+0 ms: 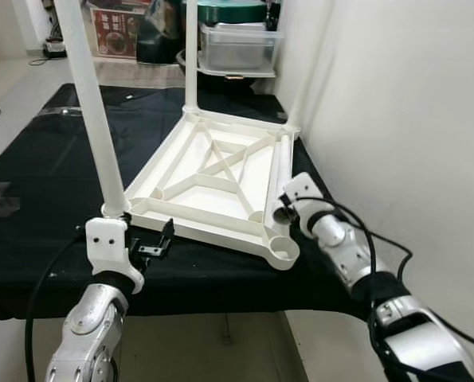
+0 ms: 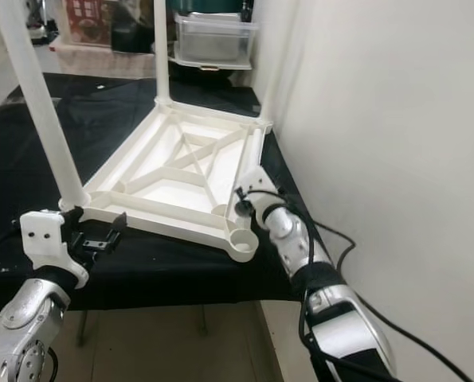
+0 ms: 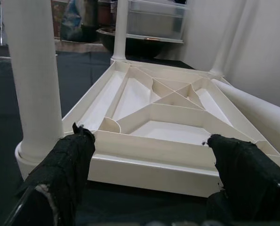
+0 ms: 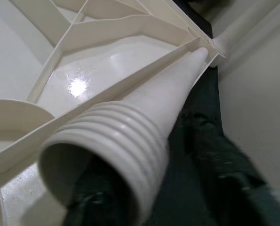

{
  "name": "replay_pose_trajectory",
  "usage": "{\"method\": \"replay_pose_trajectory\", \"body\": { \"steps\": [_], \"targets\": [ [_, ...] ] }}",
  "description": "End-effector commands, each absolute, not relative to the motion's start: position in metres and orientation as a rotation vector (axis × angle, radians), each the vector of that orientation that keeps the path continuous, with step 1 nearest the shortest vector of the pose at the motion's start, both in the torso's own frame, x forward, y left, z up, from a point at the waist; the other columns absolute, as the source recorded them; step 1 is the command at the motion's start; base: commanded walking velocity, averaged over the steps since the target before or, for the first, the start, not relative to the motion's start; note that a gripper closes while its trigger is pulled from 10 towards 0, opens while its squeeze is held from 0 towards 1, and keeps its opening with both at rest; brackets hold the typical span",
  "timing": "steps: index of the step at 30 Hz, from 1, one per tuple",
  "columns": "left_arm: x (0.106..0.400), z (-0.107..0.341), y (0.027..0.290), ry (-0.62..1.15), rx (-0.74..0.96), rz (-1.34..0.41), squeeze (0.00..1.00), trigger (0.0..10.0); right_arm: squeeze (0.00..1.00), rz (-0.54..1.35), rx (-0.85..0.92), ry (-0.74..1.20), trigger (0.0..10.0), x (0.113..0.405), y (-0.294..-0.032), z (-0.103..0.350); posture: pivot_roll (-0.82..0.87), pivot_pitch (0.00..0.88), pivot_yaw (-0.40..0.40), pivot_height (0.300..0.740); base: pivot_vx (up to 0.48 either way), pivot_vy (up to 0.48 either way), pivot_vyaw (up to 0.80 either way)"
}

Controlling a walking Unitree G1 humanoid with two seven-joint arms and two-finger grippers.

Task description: Building children table

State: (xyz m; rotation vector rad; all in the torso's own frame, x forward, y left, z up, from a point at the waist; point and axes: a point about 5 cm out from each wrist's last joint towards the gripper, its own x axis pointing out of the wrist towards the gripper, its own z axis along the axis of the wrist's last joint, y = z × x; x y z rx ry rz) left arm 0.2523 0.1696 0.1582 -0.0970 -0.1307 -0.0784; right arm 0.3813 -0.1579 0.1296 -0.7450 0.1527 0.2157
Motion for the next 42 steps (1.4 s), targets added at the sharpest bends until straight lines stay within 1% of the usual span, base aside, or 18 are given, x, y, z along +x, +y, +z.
{"method": "replay_pose_trajectory", "body": {
  "steps": [1, 6, 9, 14, 15, 16, 17, 19, 24, 26, 27, 29, 30, 31, 32, 37, 39, 42],
  "targets": [
    [0.254, 0.155, 0.167, -0.123, -0.1, -0.075, 0.0, 10.0, 0.0, 0.182, -0.734, 0.144, 0.0, 0.384, -0.16, 0.132, 0.09, 0.0, -0.136, 0.74, 0.0, 0.0, 0.0],
    [0.254, 0.156, 0.168, -0.125, -0.094, -0.067, 0.0, 10.0, 0.0, 0.1, -0.724, 0.114, 0.0, 0.387, -0.166, 0.138, 0.09, 0.0, -0.137, 0.74, 0.0, 0.0, 0.0],
    [0.255, 0.158, 0.169, -0.132, -0.08, -0.047, 0.0, 10.0, 0.0, -0.091, -0.712, 0.017, 0.0, 0.391, -0.189, 0.161, 0.08, 0.0, -0.13, 0.74, 0.0, 0.0, 0.0],
    [0.255, 0.16, 0.17, -0.138, -0.074, -0.037, 0.0, 10.0, 0.0, -0.184, -0.683, -0.031, 0.0, 0.391, -0.205, 0.173, 0.07, 0.0, -0.125, 0.74, 0.0, 0.0, 0.0],
    [0.256, 0.163, 0.17, -0.148, -0.083, -0.03, 0.0, 10.0, 0.0, -0.191, -0.612, -0.085, 0.0, 0.39, -0.21, 0.182, 0.06, 0.0, -0.116, 0.74, 0.0, 0.0, 0.0],
    [0.257, 0.166, 0.17, -0.158, -0.101, -0.03, 0.0, 10.0, 0.0, -0.152, -0.512, -0.135, 0.0, 0.389, -0.212, 0.189, 0.05, 0.0, -0.114, 0.74, 0.0, 0.0, 0.0],
    [0.257, 0.166, 0.17, -0.158, -0.101, -0.03, 0.0, 10.0, 0.0, -0.152, -0.512, -0.135, 0.0, 0.389, -0.212, 0.189, 0.05, 0.0, -0.114, 0.74, 0.0, 0.0, 0.0],
    [0.26, 0.176, 0.166, -0.186, -0.231, -0.078, 0.0, 10.0, 0.0, -0.006, -0.281, -0.214, 0.0, 0.384, -0.207, 0.197, 0.04, 0.0, -0.102, 0.74, 0.0, 0.0, 0.0],
    [0.261, 0.188, 0.157, -0.219, -0.43, -0.177, 0.0, 10.0, 0.0, 0.216, -0.048, -0.205, 0.0, 0.375, -0.195, 0.192, 0.02, 0.0, -0.085, 0.74, 0.0, 0.0, 0.0],
    [0.262, 0.192, 0.153, -0.228, -0.531, -0.224, 0.0, 10.0, 0.0, 0.345, 0.058, -0.175, 0.0, 0.37, -0.187, 0.187, 0.02, 0.0, -0.083, 0.74, 0.0, 0.0, 0.0],
    [0.263, 0.197, 0.148, -0.235, -0.649, -0.286, 0.0, 10.0, 0.0, 0.489, 0.175, -0.141, 0.0, 0.361, -0.179, 0.179, 0.02, 0.0, -0.084, 0.74, 0.0, 0.0, 0.0],
    [0.263, 0.197, 0.148, -0.235, -0.649, -0.286, 0.0, 10.0, 0.0, 0.489, 0.175, -0.141, 0.0, 0.361, -0.179, 0.179, 0.02, 0.0, -0.084, 0.74, 0.0, 0.0, 0.0],
    [0.265, 0.2, 0.145, -0.234, -0.769, -0.324, 0.0, 10.0, 0.0, 0.596, 0.235, -0.095, 0.0, 0.352, -0.173, 0.168, 0.02, 0.0, -0.083, 0.74, 0.0, 0.0, 0.0],
    [0.265, 0.2, 0.145, -0.234, -0.769, -0.324, 0.0, 10.0, 0.0, 0.596, 0.235, -0.095, 0.0, 0.352, -0.173, 0.168, 0.02, 0.0, -0.083, 0.74, 0.0, 0.0, 0.0],
    [0.269, 0.204, 0.144, -0.239, -0.904, -0.357, 0.0, 10.0, 0.0, 0.681, 0.302, -0.039, 0.0, 0.343, -0.169, 0.154, 0.02, 0.0, -0.081, 0.74, 0.0, 0.0, 0.0],
    [0.275, 0.204, 0.144, -0.233, -1.101, -0.373, 0.0, 10.0, 0.0, 0.713, 0.439, 0.027, 0.0, 0.336, -0.174, 0.136, 0.02, 0.0, -0.079, 0.74, 0.0, 0.0, 0.0],
    [0.28, 0.196, 0.145, -0.196, -1.224, -0.353, 0.0, 10.0, 0.0, 0.722, 0.59, 0.012, 0.0, 0.329, -0.184, 0.135, 0.0, 0.0, -0.065, 0.74, 0.0, 0.0, 0.0],
    [0.282, 0.192, 0.14, -0.172, -1.293, -0.367, 0.0, 10.0, 0.0, 0.734, 0.69, -0.014, 0.0, 0.323, -0.19, 0.138, 0.0, 0.0, -0.065, 0.74, 0.0, 0.0, 0.0]
  ]
}}
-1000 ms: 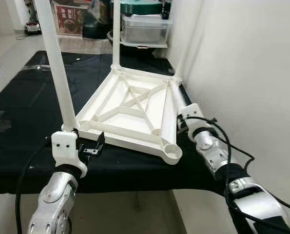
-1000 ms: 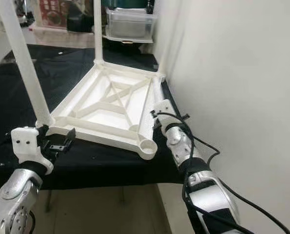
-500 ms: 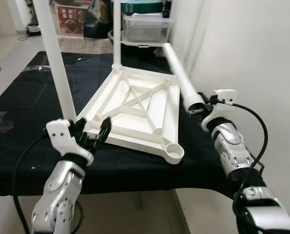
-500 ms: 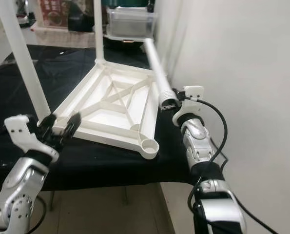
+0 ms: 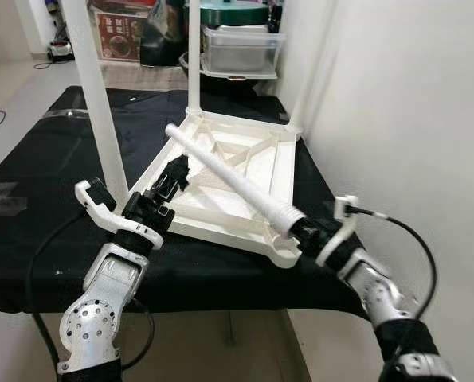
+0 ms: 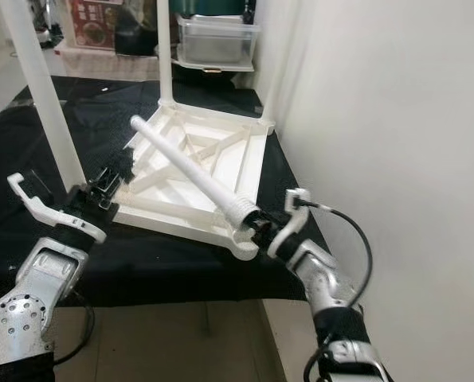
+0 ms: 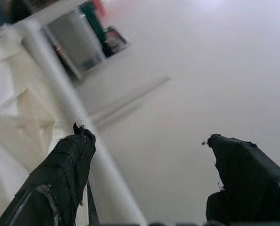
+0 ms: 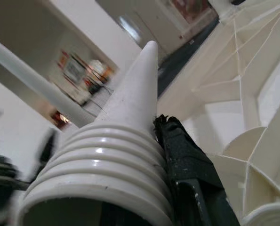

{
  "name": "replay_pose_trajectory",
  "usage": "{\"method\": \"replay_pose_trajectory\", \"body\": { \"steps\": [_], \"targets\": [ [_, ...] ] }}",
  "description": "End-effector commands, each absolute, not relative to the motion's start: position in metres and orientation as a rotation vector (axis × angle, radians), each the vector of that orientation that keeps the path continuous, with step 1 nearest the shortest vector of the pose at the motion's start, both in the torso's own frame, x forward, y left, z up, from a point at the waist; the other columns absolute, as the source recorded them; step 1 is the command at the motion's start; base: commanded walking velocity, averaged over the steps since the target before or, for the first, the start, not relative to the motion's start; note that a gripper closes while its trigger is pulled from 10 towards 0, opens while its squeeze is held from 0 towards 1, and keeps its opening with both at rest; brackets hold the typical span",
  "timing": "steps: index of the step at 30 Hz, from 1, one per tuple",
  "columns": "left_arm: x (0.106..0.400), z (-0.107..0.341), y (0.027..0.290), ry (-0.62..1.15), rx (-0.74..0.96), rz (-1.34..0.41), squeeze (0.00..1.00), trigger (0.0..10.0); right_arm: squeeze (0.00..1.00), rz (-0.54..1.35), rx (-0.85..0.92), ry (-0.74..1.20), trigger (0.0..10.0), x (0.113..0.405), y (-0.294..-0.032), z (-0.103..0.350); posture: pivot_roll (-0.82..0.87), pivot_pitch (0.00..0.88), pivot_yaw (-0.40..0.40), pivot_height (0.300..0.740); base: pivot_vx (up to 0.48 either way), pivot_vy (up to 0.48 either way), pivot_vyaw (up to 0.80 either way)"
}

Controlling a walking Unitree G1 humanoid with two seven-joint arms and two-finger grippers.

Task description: Building children table

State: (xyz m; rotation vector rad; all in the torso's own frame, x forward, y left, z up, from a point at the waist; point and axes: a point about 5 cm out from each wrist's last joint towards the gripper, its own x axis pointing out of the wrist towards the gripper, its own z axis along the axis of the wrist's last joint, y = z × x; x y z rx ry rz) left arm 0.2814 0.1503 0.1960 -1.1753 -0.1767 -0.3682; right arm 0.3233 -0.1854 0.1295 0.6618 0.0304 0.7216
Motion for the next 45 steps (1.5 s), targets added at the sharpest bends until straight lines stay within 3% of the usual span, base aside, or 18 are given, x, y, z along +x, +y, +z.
{"method": "replay_pose_trajectory", "body": {
  "steps": [1, 9, 17, 23, 27, 38, 42, 43, 44, 45],
  "targets": [
    [0.282, 0.191, 0.136, -0.157, -1.311, -0.377, 0.0, 10.0, 0.0, 0.735, 0.73, -0.024, 0.0, 0.32, -0.192, 0.139, 0.0, 0.0, -0.058, 0.74, 0.0, 0.0, 0.0],
    [0.285, 0.188, 0.131, -0.11, -1.349, -0.385, 0.0, 10.0, 0.0, 0.729, 0.813, -0.053, 0.0, 0.314, -0.194, 0.142, -0.01, 0.0, -0.049, 0.74, 0.0, 0.0, 0.0],
    [0.29, 0.193, 0.125, -0.025, -1.392, -0.542, 0.0, 10.0, 0.0, 1.026, 0.863, 0.011, 0.0, 0.281, -0.173, 0.147, -0.03, 0.0, -0.034, 0.74, 0.0, 0.0, 0.0],
    [0.288, 0.197, 0.12, 0.023, -1.395, -0.682, 0.0, 10.0, 0.0, 1.136, 0.916, 0.049, 0.0, 0.265, -0.166, 0.149, -0.03, 0.0, -0.03, 0.74, 0.0, 0.0, 0.0],
    [0.293, 0.193, 0.122, 0.054, -1.374, -0.685, 0.0, 10.0, 0.0, 1.197, 0.945, 0.057, 0.0, 0.253, -0.161, 0.152, -0.04, 0.0, -0.02, 0.74, 0.0, 0.0, 0.0],
    [0.315, 0.213, 0.132, -0.044, -1.372, -0.688, 0.0, 10.0, 0.0, 1.228, 0.922, 0.133, 0.0, 0.239, -0.16, 0.146, -0.05, 0.0, -0.015, 0.74, 0.0, 0.0, 0.0],
    [0.323, 0.228, 0.13, -0.052, -1.295, -0.742, 0.0, 10.0, 0.0, 1.194, 0.9, 0.159, 0.0, 0.242, -0.158, 0.141, -0.05, 0.0, -0.011, 0.74, 0.0, 0.0, 0.0],
    [0.324, 0.23, 0.128, -0.049, -1.274, -0.755, 0.0, 9.0, 0.0, 1.18, 0.893, 0.162, 0.0, 0.243, -0.157, 0.14, -0.05, 0.0, -0.011, 0.74, 0.0, 0.0, 0.0],
    [0.324, 0.23, 0.128, -0.049, -1.274, -0.755, 0.0, 9.0, 0.0, 1.18, 0.893, 0.162, 0.0, 0.243, -0.157, 0.14, -0.05, 0.0, -0.011, 0.74, 0.0, 0.0, 0.0],
    [0.324, 0.231, 0.128, -0.042, -1.266, -0.767, 0.0, 4.0, 0.0, 1.16, 0.895, 0.16, 0.0, 0.246, -0.157, 0.14, -0.05, 0.0, -0.01, 0.74, 0.0, 0.0, 0.0]
  ]
}}
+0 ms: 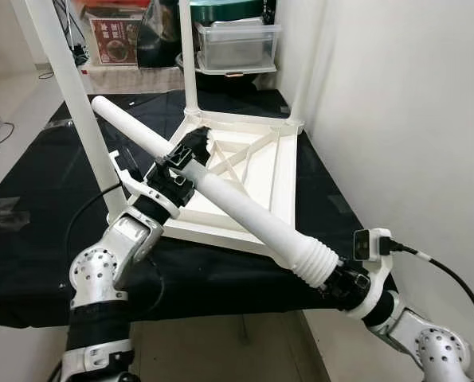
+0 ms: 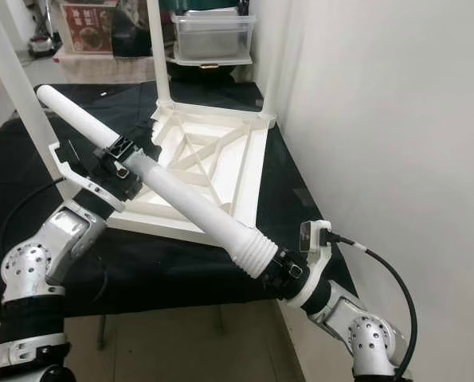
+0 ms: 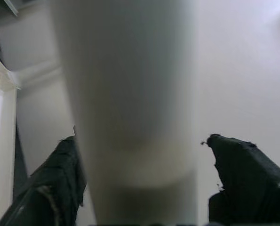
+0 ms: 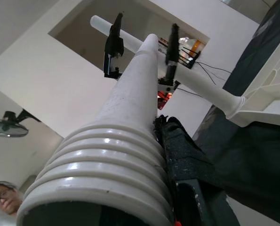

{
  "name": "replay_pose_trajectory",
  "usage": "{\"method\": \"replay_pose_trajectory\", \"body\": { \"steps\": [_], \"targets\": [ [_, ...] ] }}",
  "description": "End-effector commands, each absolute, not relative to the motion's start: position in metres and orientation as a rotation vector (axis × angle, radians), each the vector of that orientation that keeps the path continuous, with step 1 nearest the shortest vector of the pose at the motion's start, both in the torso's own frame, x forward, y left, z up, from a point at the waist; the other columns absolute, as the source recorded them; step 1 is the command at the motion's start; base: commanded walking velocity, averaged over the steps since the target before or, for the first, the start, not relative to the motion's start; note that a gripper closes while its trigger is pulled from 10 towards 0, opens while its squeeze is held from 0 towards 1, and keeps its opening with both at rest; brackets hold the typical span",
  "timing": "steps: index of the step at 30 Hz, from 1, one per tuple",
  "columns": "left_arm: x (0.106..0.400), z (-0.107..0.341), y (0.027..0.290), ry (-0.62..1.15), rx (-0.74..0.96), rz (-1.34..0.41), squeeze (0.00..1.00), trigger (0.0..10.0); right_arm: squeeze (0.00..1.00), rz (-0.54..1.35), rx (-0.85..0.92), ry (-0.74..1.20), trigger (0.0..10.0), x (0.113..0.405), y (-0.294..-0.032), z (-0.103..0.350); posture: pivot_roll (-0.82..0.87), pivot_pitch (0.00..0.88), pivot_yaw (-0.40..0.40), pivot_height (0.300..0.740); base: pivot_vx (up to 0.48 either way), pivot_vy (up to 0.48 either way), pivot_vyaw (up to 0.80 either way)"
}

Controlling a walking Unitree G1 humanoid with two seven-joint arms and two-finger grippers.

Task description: Building children table

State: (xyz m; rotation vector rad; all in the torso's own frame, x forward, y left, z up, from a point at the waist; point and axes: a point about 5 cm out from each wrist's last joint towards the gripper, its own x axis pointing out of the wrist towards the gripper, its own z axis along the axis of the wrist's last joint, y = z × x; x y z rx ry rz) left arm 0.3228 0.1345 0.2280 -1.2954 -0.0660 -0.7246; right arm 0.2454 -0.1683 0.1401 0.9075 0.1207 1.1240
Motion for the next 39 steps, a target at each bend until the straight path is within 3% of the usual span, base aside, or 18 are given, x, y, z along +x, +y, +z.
{"method": "replay_pose_trajectory", "body": {
  "steps": [1, 2, 9, 19, 20, 22, 23, 29, 32, 39],
  "targets": [
    [0.324, 0.231, 0.128, -0.042, -1.266, -0.767, 0.0, 4.0, 0.0, 1.16, 0.895, 0.16, 0.0, 0.246, -0.157, 0.14, -0.05, 0.0, -0.01, 0.74, 0.0, 0.0, 0.0],
    [0.324, 0.231, 0.127, -0.036, -1.261, -0.776, 0.0, 0.0, 0.0, 1.15, 0.895, 0.156, 0.0, 0.247, -0.157, 0.14, -0.05, 0.0, -0.01, 0.74, 0.0, 0.0, 0.0],
    [0.32, 0.222, 0.118, 0.037, -1.237, -0.787, 0.0, 0.0, 0.0, 1.138, 0.884, 0.154, 0.0, 0.249, -0.156, 0.143, -0.05, 0.0, -0.016, 0.74, 0.0, 0.0, 0.0],
    [0.321, 0.232, 0.123, -0.013, -1.245, -0.785, 0.0, 0.0, 0.0, 1.064, 0.888, 0.195, 0.0, 0.26, -0.156, 0.142, -0.04, 0.0, -0.023, 0.74, 0.0, 0.0, 0.0],
    [0.322, 0.234, 0.125, -0.021, -1.241, -0.78, 0.0, 0.0, 0.0, 1.028, 0.856, 0.229, 10.0, 0.263, -0.155, 0.137, -0.04, 0.0, -0.023, 0.74, 0.0, 0.0, 0.0],
    [0.322, 0.236, 0.126, -0.025, -1.238, -0.778, 0.0, 0.0, 0.0, 1.002, 0.829, 0.252, 10.0, 0.264, -0.155, 0.134, -0.04, 0.0, -0.023, 0.74, 0.0, 0.0, 0.0],
    [0.323, 0.239, 0.128, -0.034, -1.234, -0.772, 0.0, 0.0, 1.0, 0.941, 0.815, 0.272, 10.0, 0.269, -0.157, 0.129, -0.04, 0.0, -0.021, 0.74, 0.0, 0.0, 0.0],
    [0.324, 0.241, 0.131, -0.046, -1.231, -0.765, 0.0, 0.0, 1.0, 0.868, 0.809, 0.288, 10.0, 0.274, -0.16, 0.122, -0.04, 0.0, -0.022, 0.74, 0.0, 0.0, 0.0],
    [0.328, 0.254, 0.155, -0.123, -1.2, -0.712, 0.0, 0.0, 1.0, 0.859, 0.834, 0.313, 10.0, 0.269, -0.184, 0.118, -0.05, 0.0, -0.014, 0.74, 0.0, 0.0, 0.0],
    [0.331, 0.26, 0.181, -0.187, -1.179, -0.635, 0.0, 0.0, 1.0, 0.763, 0.798, 0.311, 10.0, 0.266, -0.214, 0.113, -0.06, 0.0, -0.014, 0.74, 0.0, 0.0, 0.0]
  ]
}}
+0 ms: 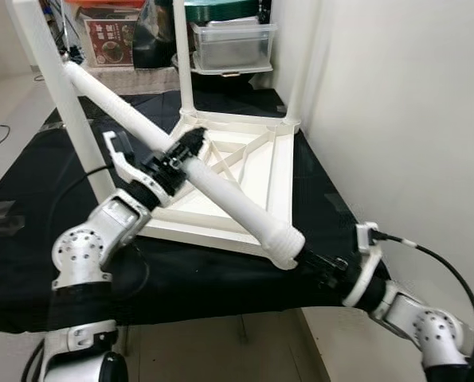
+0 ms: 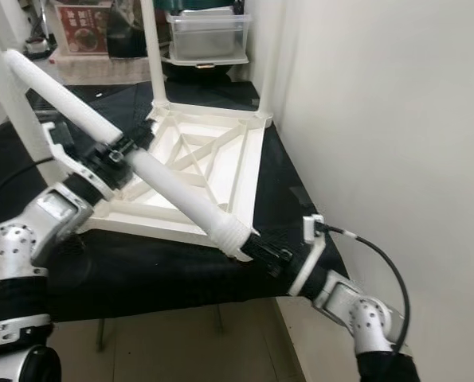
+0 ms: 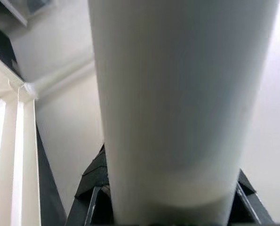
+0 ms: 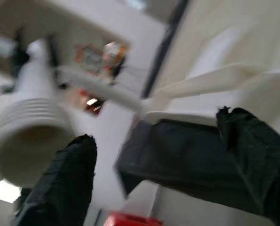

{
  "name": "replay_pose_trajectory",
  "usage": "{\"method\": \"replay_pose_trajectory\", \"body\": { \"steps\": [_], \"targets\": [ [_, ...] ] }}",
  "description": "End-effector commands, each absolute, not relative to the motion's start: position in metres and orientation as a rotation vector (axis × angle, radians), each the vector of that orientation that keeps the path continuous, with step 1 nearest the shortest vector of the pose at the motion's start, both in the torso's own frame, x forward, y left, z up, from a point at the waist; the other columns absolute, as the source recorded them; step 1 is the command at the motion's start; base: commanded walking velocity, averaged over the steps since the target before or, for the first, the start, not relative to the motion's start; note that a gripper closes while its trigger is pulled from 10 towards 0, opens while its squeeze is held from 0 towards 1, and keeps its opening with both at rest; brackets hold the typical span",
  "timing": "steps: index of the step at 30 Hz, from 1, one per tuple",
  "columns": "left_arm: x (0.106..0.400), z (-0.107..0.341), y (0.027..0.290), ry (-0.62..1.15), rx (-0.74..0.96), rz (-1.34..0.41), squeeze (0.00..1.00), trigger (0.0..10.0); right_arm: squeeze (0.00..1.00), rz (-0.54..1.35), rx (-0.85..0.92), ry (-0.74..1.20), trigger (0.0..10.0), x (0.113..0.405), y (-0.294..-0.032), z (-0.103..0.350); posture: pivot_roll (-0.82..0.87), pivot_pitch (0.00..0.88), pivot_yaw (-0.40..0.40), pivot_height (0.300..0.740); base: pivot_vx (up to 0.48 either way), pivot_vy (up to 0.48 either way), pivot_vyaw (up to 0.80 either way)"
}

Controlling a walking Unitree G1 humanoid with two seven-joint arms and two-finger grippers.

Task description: Building children table

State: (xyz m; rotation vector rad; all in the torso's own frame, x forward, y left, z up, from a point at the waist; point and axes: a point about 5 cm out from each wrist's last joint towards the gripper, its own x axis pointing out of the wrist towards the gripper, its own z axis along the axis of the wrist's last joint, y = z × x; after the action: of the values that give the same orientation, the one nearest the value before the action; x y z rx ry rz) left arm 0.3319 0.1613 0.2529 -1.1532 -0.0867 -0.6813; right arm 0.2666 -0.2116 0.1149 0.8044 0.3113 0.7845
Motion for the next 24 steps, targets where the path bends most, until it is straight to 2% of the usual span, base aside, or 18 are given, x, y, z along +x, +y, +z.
{"method": "replay_pose_trajectory", "body": {
  "steps": [1, 2, 4, 7, 8, 9, 12, 14, 16, 19, 22, 24],
  "targets": [
    [0.333, 0.262, 0.192, -0.209, -1.167, -0.605, 0.0, 0.0, 1.0, 0.7, 0.782, 0.306, 10.0, 0.263, -0.233, 0.111, -0.06, 0.0, -0.01, 0.74, 0.0, 0.0, 0.0],
    [0.333, 0.262, 0.192, -0.209, -1.167, -0.605, 0.0, 0.0, 1.0, 0.7, 0.782, 0.306, 10.0, 0.263, -0.233, 0.111, -0.06, 0.0, -0.01, 0.74, 0.0, 0.0, 0.0],
    [0.335, 0.26, 0.195, -0.192, -1.146, -0.6, 0.0, 0.0, 1.0, 0.638, 0.717, 0.273, 10.0, 0.264, -0.251, 0.12, -0.08, 0.0, 0.002, 0.74, 0.0, 0.0, 0.0],
    [0.336, 0.258, 0.194, -0.177, -1.135, -0.604, 0.0, 0.0, 1.0, 0.615, 0.687, 0.254, 10.0, 0.267, -0.257, 0.125, -0.08, 0.0, 0.002, 0.74, 0.0, 0.0, 0.0],
    [0.338, 0.254, 0.188, -0.133, -1.088, -0.618, 0.0, 0.0, 0.0, 0.591, 0.6, 0.211, 10.0, 0.279, -0.263, 0.141, -0.08, 0.0, 0.015, 0.74, 0.0, 0.0, 0.0],
    [0.338, 0.254, 0.188, -0.133, -1.088, -0.618, 0.0, 0.0, 0.0, 0.591, 0.6, 0.211, 10.0, 0.279, -0.263, 0.141, -0.08, 0.0, 0.015, 0.74, 0.0, 0.0, 0.0],
    [0.341, 0.244, 0.172, -0.029, -0.953, -0.668, 0.0, 0.0, 0.0, 0.555, 0.455, 0.086, 10.0, 0.308, -0.275, 0.188, -0.08, 0.0, 0.014, 0.74, 0.0, 0.0, 0.0],
    [0.341, 0.242, 0.168, -0.004, -0.907, -0.685, 0.0, 0.0, 0.0, 0.57, 0.435, 0.056, 10.0, 0.314, -0.273, 0.2, -0.07, 0.0, 0.011, 0.74, 0.0, 0.0, 0.0],
    [0.341, 0.238, 0.159, 0.048, -0.78, -0.725, 0.0, 0.0, 0.0, 0.688, 0.37, -0.002, 10.0, 0.321, -0.251, 0.228, -0.07, 0.0, 0.009, 0.74, 0.0, 0.0, 0.0],
    [0.34, 0.237, 0.157, 0.062, -0.744, -0.734, 0.0, 0.0, 0.0, 0.743, 0.353, -0.015, 10.0, 0.322, -0.241, 0.236, -0.07, 0.0, 0.009, 0.74, 0.0, 0.0, 0.0],
    [0.339, 0.239, 0.154, 0.052, -0.69, -0.75, 0.0, 0.0, 0.0, 0.956, 0.26, 0.055, 10.0, 0.315, -0.187, 0.234, -0.05, 0.0, 0.0, 0.74, 0.0, 0.0, 0.0],
    [0.339, 0.239, 0.154, 0.052, -0.69, -0.75, 0.0, 0.0, 0.0, 0.956, 0.26, 0.055, 10.0, 0.315, -0.187, 0.234, -0.05, 0.0, 0.0, 0.74, 0.0, 0.0, 0.0]
  ]
}}
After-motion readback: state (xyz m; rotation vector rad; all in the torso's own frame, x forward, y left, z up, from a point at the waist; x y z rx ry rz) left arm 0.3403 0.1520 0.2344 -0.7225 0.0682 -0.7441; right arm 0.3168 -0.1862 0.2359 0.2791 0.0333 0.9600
